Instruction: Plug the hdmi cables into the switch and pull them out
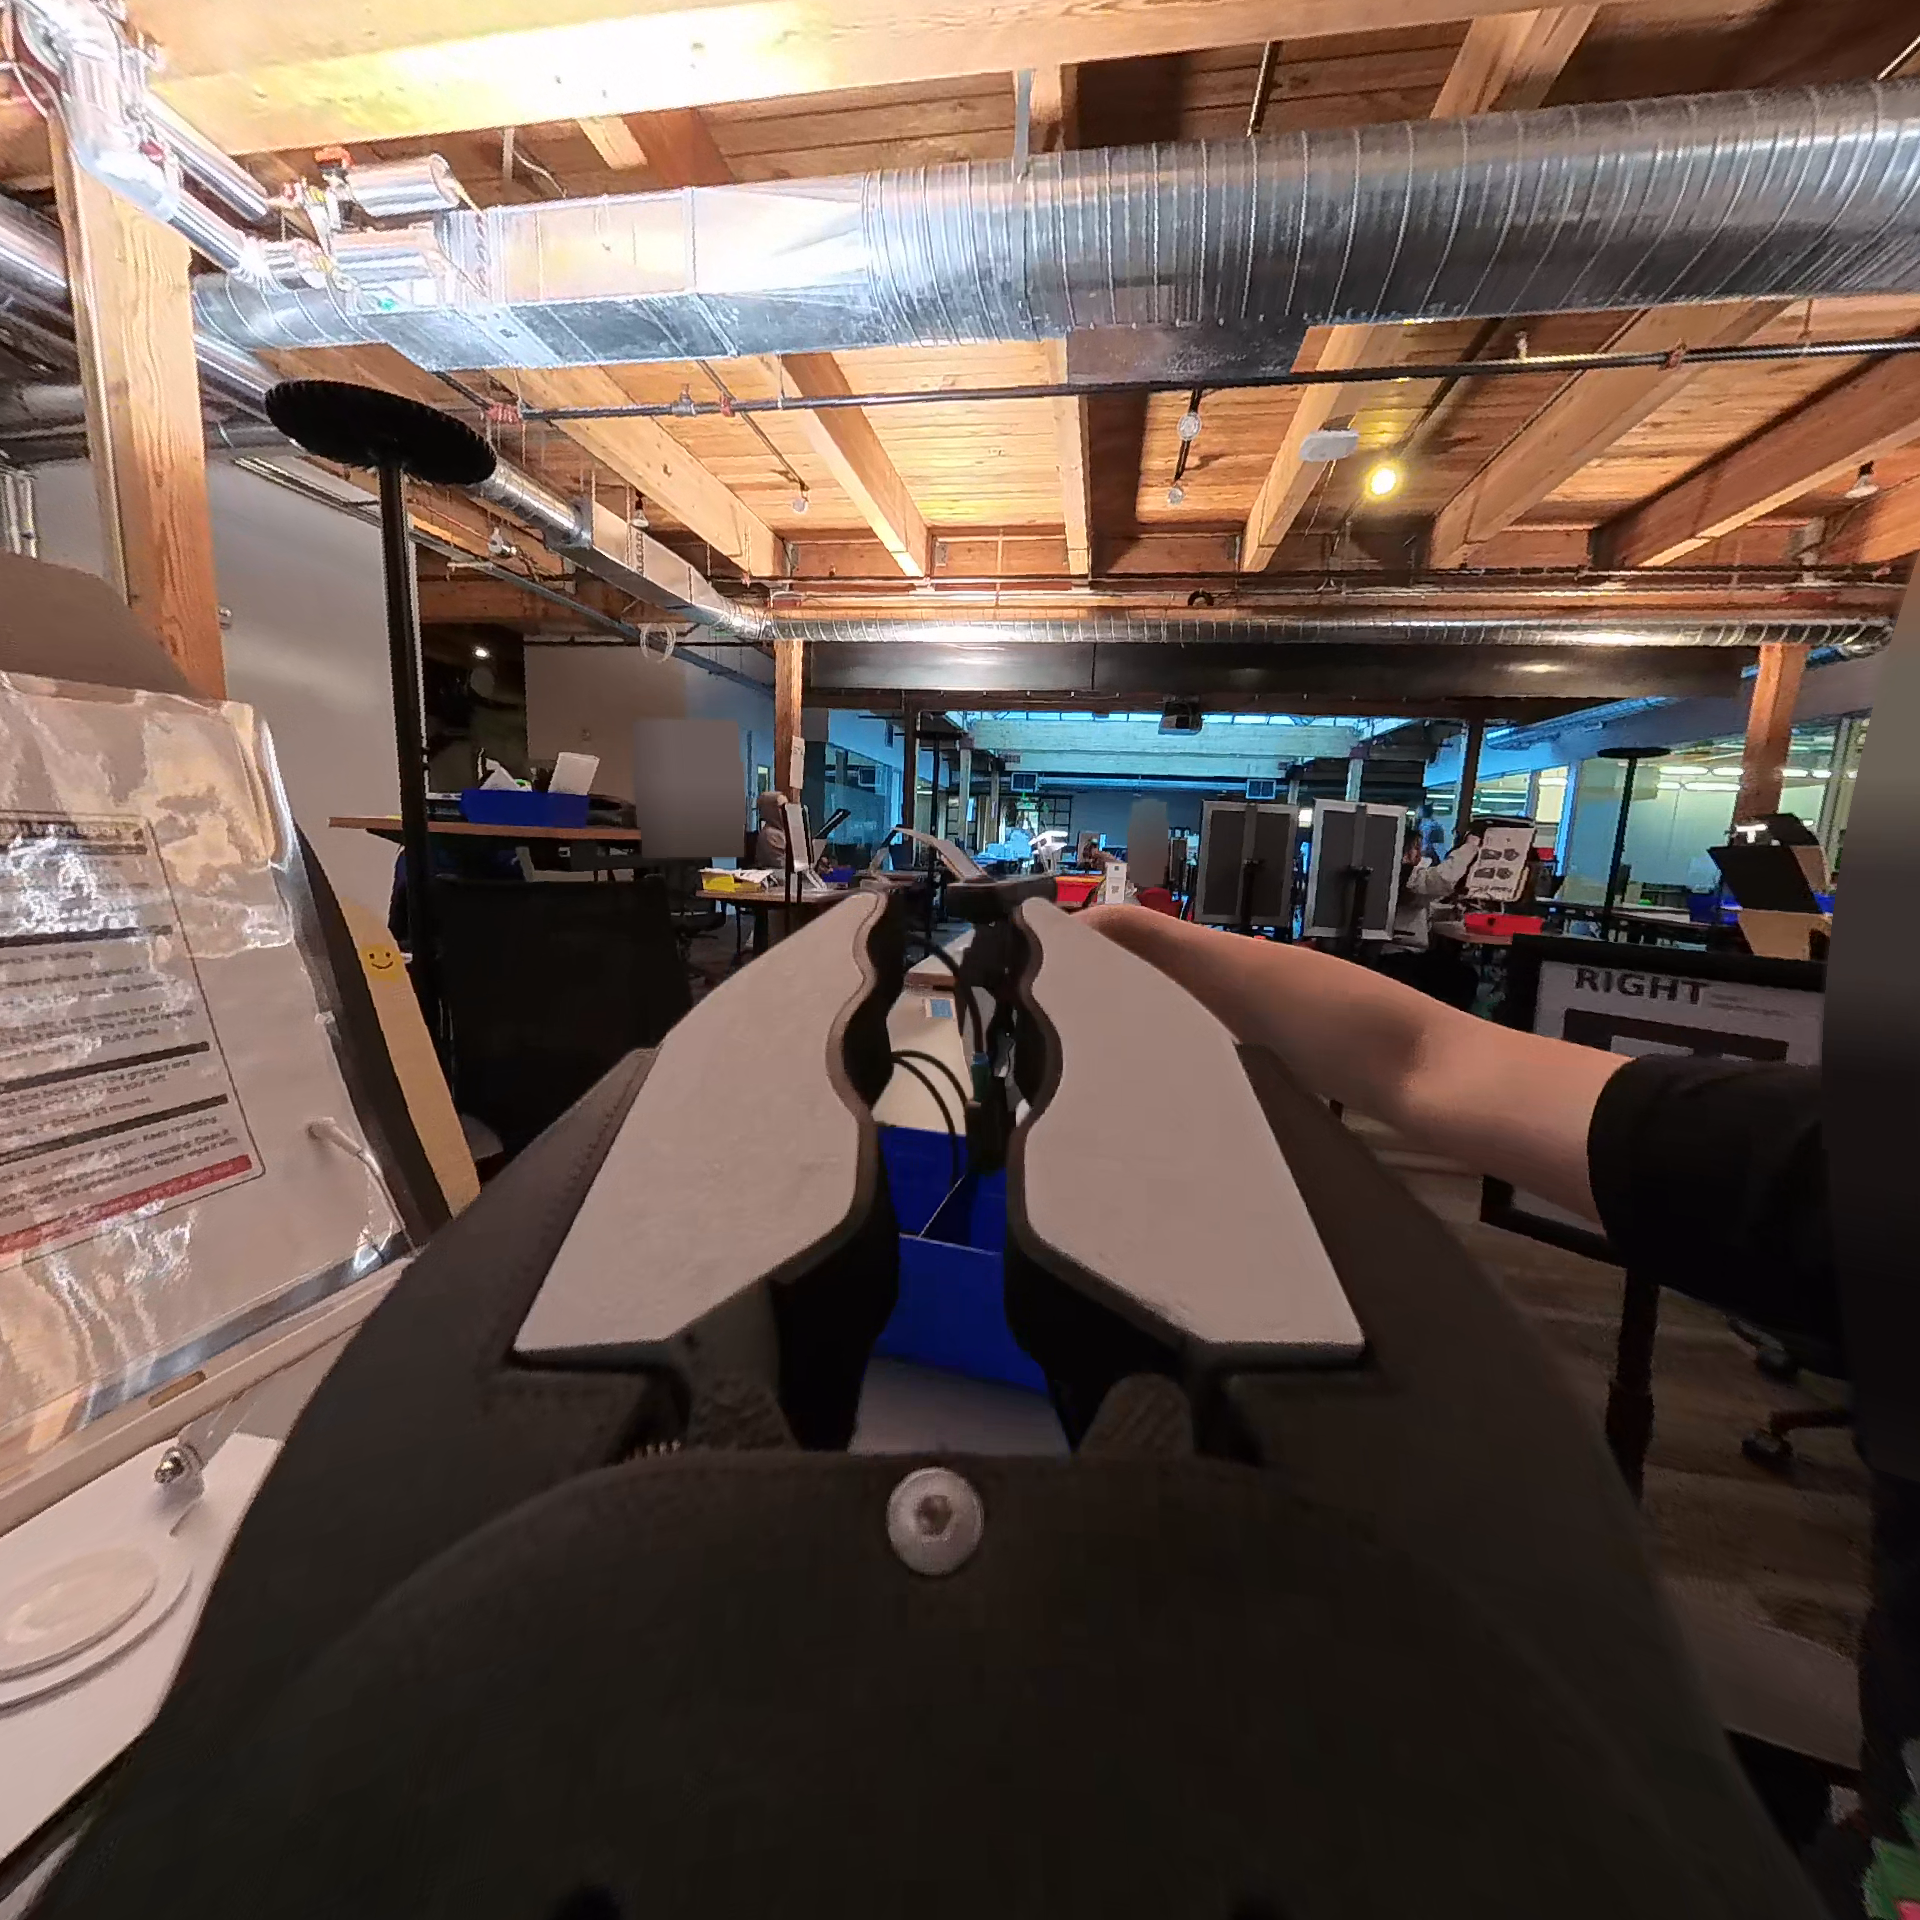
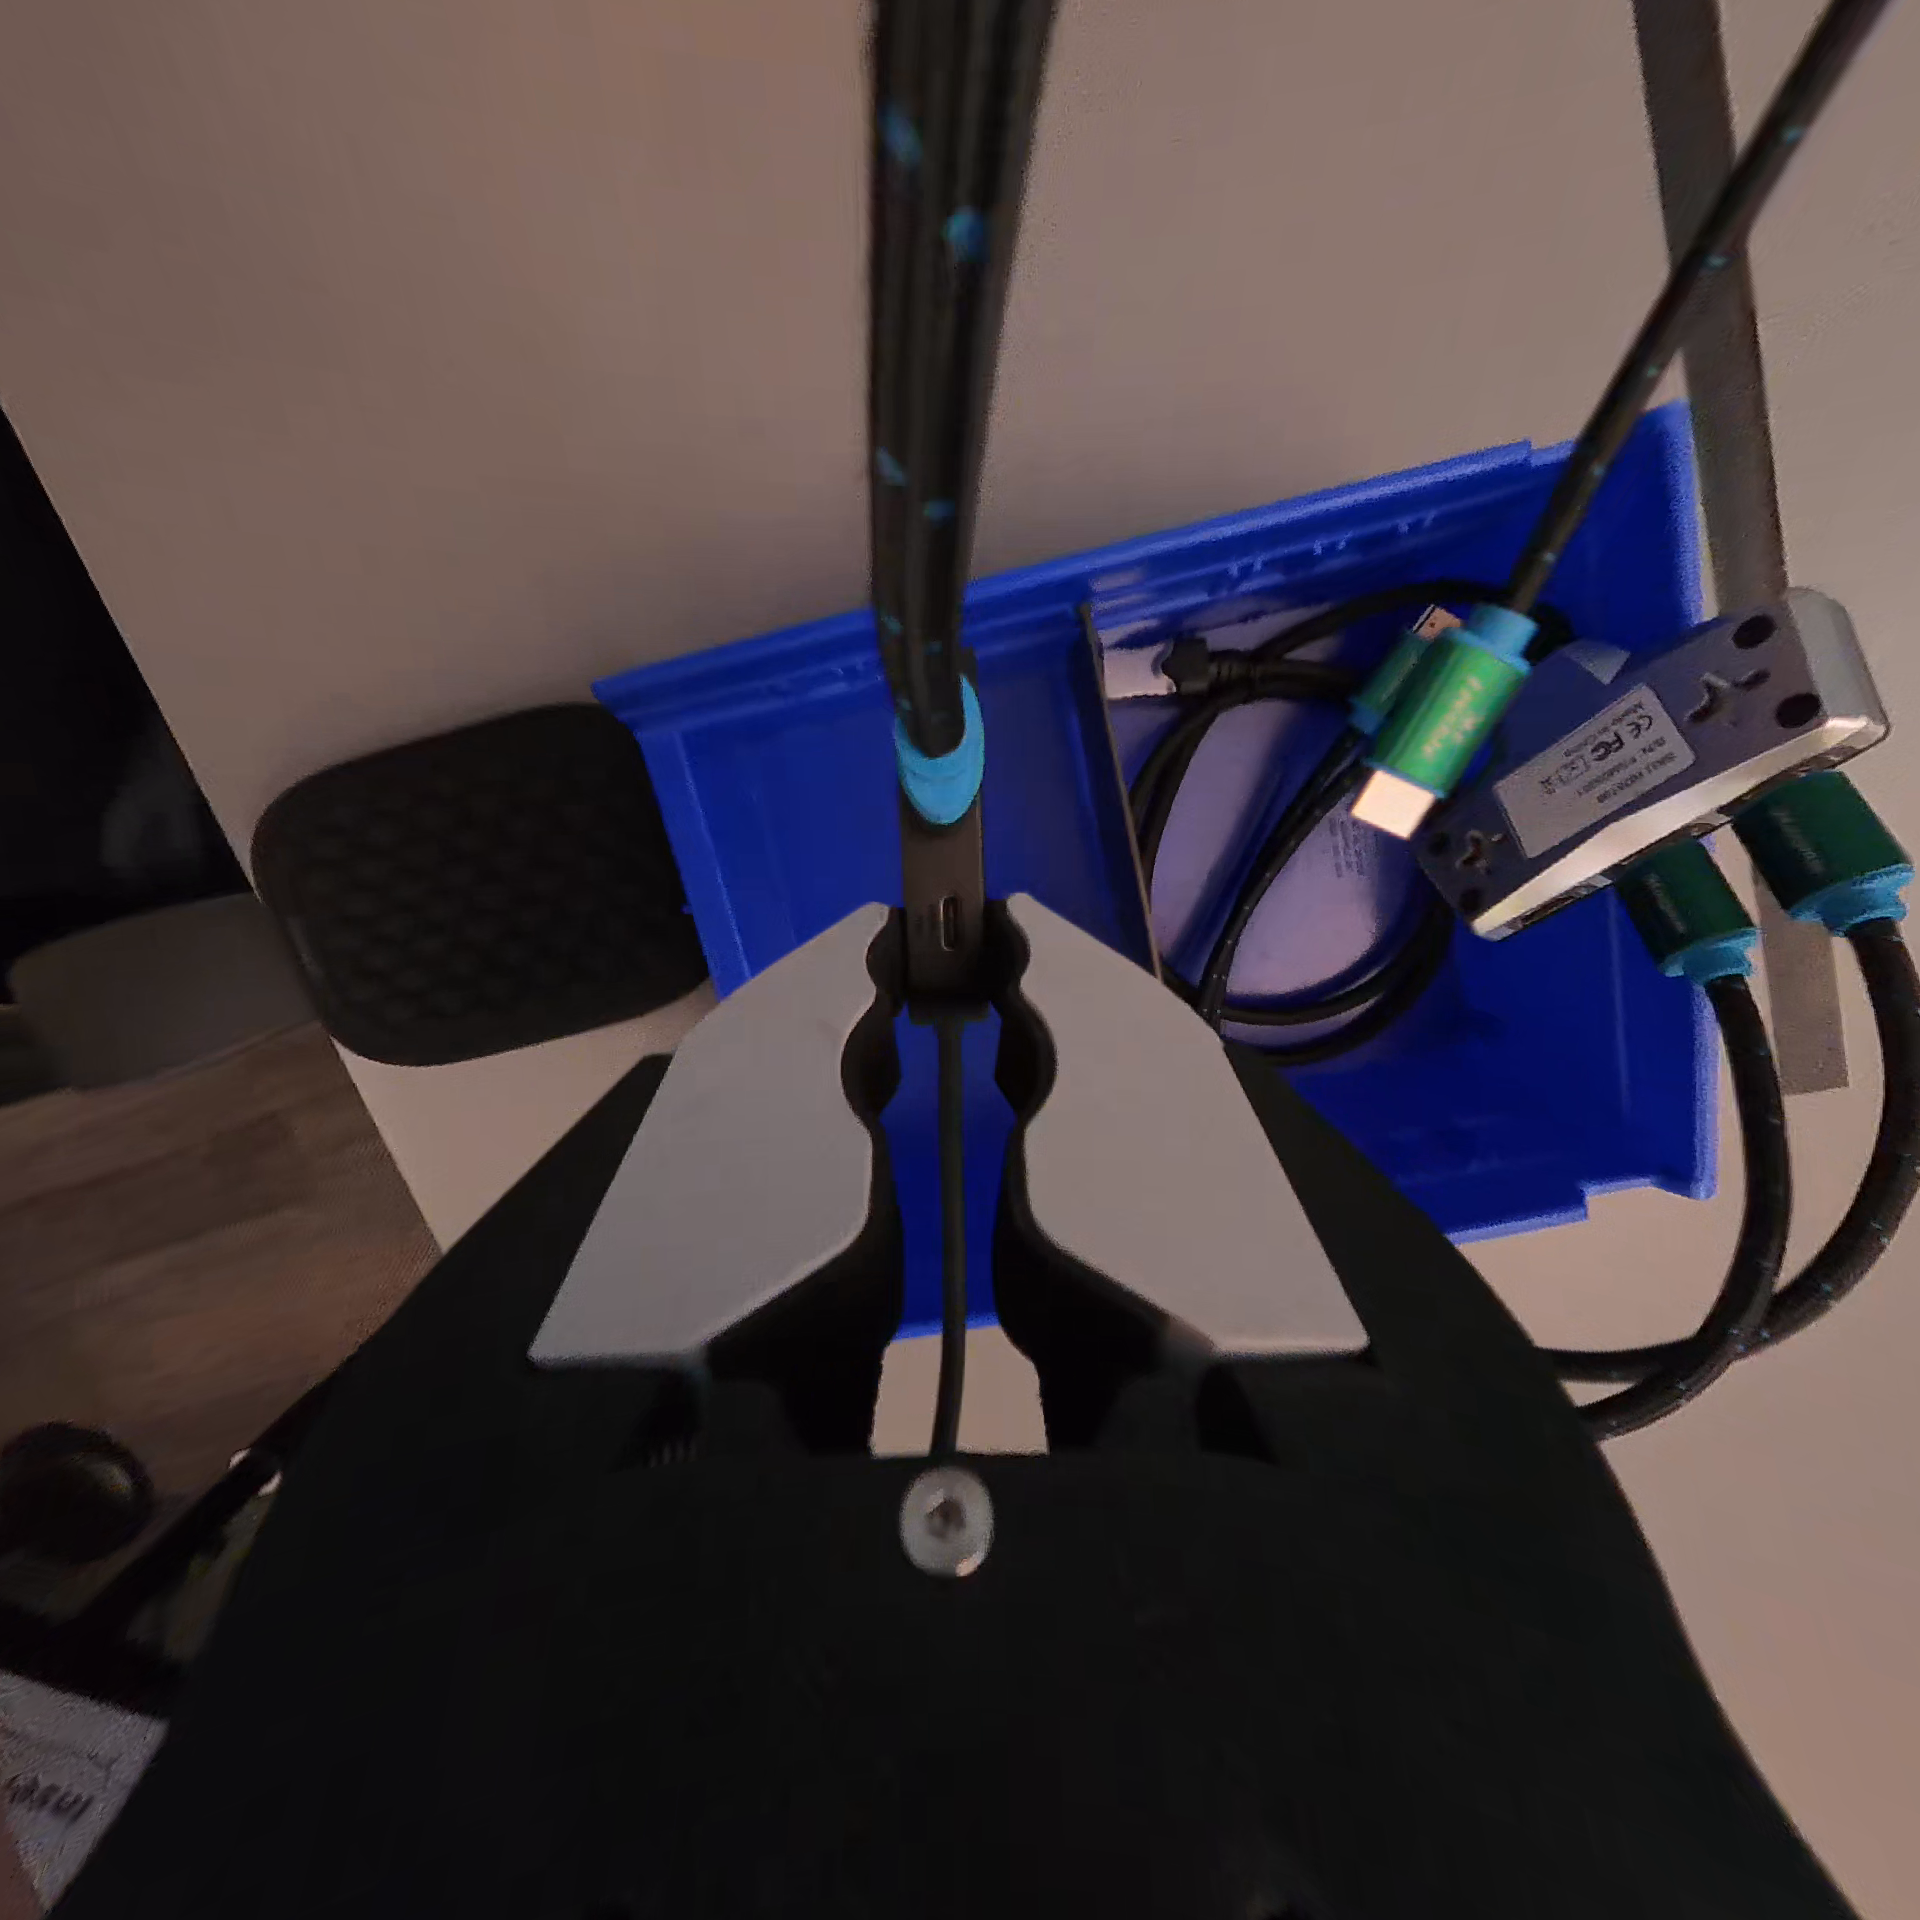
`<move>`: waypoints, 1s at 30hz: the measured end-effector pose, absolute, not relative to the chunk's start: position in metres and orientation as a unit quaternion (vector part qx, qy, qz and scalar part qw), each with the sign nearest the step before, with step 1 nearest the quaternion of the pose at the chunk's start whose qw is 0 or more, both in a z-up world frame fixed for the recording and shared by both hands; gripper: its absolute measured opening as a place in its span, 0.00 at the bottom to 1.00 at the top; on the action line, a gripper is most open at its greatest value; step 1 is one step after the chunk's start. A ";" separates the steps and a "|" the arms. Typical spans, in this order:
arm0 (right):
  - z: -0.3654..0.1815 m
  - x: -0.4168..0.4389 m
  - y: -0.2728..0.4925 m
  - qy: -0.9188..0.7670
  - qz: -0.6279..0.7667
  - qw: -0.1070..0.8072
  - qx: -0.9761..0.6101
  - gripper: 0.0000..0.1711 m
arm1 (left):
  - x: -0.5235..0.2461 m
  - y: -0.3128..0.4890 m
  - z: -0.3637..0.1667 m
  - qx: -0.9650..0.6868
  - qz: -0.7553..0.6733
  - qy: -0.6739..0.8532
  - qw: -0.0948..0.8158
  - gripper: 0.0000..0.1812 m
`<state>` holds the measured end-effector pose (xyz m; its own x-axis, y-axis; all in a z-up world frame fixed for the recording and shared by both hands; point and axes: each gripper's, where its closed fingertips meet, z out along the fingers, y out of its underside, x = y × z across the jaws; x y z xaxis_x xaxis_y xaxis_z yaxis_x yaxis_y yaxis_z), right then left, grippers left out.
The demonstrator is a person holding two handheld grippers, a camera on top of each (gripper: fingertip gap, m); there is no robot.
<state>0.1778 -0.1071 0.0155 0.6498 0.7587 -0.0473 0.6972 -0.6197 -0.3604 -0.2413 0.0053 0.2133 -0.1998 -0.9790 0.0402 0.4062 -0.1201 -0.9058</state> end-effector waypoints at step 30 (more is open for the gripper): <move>-0.058 0.246 -0.048 -0.384 -0.051 0.065 -0.920 0.13 | -0.188 -0.010 0.179 -0.402 -0.629 0.476 0.465 0.11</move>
